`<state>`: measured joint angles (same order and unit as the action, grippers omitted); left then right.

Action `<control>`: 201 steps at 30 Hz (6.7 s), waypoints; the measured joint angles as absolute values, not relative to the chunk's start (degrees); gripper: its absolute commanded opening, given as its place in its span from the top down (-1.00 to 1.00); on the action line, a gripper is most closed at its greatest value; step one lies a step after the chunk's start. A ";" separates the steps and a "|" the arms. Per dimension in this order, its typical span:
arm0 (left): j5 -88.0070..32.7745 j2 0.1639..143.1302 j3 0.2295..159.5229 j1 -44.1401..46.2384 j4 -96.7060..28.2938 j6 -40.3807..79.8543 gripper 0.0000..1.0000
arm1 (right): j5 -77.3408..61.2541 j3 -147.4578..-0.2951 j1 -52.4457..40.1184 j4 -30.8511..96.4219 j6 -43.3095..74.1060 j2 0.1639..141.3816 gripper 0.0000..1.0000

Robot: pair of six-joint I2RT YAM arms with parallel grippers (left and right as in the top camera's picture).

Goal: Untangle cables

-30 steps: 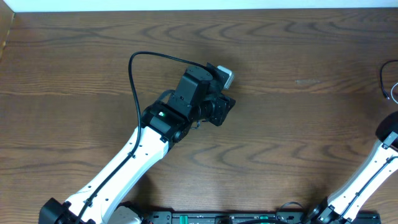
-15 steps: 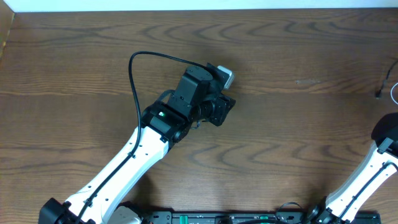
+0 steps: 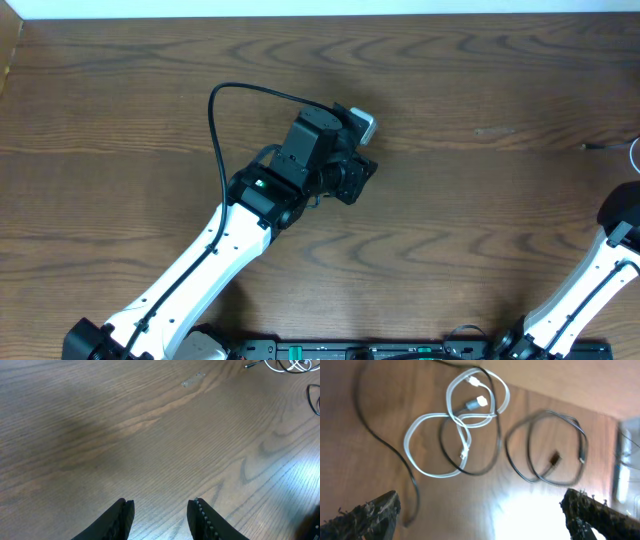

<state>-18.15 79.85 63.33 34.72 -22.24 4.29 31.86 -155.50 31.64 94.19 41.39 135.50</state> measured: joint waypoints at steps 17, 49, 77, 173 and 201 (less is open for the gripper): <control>-18.13 72.79 63.33 24.86 -25.78 4.01 0.17 | 27.40 -155.15 31.62 97.12 37.19 121.58 -0.99; -18.13 62.46 63.33 16.64 -36.16 3.11 -0.91 | 24.01 -125.03 28.14 97.21 35.07 109.62 -0.99; -18.11 62.46 63.33 16.64 -38.74 2.92 -0.96 | 28.53 -112.09 21.23 94.65 39.53 93.45 -0.99; 20.88 23.11 52.34 16.64 -46.15 7.92 -0.96 | 13.37 -66.78 -1.28 46.37 15.46 55.27 -0.99; 7.27 23.09 37.82 10.63 -35.29 -0.73 -0.87 | 13.39 -46.35 -8.60 33.43 10.28 42.48 -0.98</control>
